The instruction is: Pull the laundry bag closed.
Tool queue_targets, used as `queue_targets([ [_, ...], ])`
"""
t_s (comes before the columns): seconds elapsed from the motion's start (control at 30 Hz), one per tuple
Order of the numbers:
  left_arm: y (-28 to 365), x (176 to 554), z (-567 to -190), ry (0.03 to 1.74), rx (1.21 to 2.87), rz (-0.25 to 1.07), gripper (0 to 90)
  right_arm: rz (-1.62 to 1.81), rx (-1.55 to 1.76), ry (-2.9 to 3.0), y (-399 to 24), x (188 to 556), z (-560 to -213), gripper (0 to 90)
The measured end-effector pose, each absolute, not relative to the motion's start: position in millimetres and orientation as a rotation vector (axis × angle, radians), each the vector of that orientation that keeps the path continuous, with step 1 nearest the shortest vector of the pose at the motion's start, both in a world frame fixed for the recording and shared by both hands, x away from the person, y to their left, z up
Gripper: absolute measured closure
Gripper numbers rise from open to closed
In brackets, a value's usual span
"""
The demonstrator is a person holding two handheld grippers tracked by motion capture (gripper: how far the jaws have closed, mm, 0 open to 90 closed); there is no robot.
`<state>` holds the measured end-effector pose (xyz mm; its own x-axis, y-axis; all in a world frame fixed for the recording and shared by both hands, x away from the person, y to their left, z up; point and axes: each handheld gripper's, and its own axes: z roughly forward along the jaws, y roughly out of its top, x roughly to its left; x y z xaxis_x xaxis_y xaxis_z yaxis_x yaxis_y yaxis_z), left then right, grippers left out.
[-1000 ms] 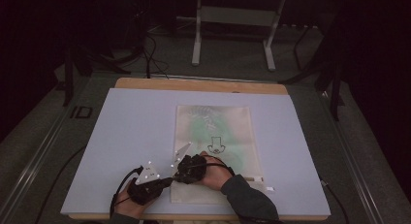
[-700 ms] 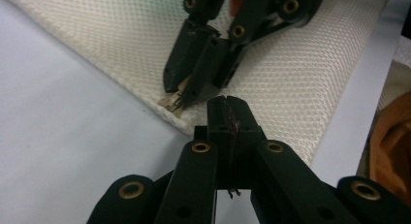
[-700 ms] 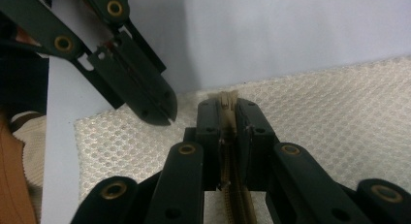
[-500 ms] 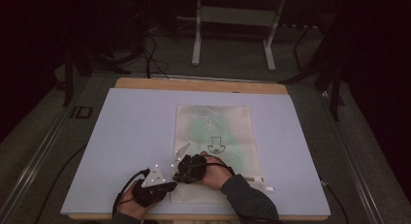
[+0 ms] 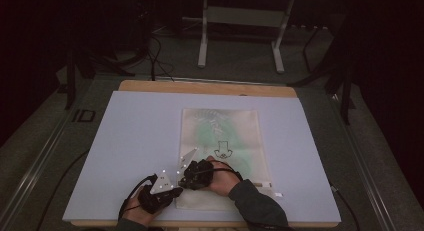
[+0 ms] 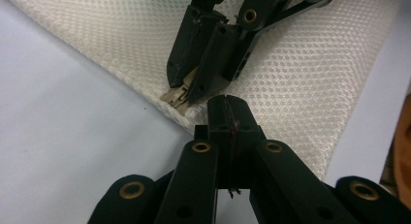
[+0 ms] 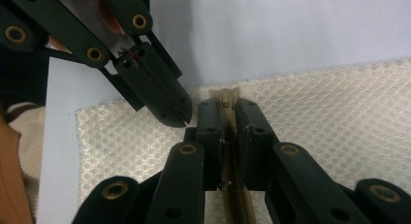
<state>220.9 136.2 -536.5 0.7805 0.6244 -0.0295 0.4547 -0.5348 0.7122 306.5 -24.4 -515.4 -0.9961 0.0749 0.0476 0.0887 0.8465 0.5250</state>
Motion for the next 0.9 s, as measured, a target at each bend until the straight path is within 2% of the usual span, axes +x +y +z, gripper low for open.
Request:
queue_targets([
  [0.73,131.0,218.7,-534.8,0.83,2.249,0.33,89.9,-0.787,-0.018,-3.073,-39.6,298.1,-511.2,82.4],
  [0.83,133.2,219.6,-535.5,0.843,2.226,0.305,89.8,-0.802,-0.016,-3.073,-39.2,298.3,-512.2,82.3],
  [0.9,141.4,223.4,-538.9,0.862,2.16,0.224,89.6,-0.807,-0.016,-3.07,-38.7,299.0,-512.5,82.3],
])
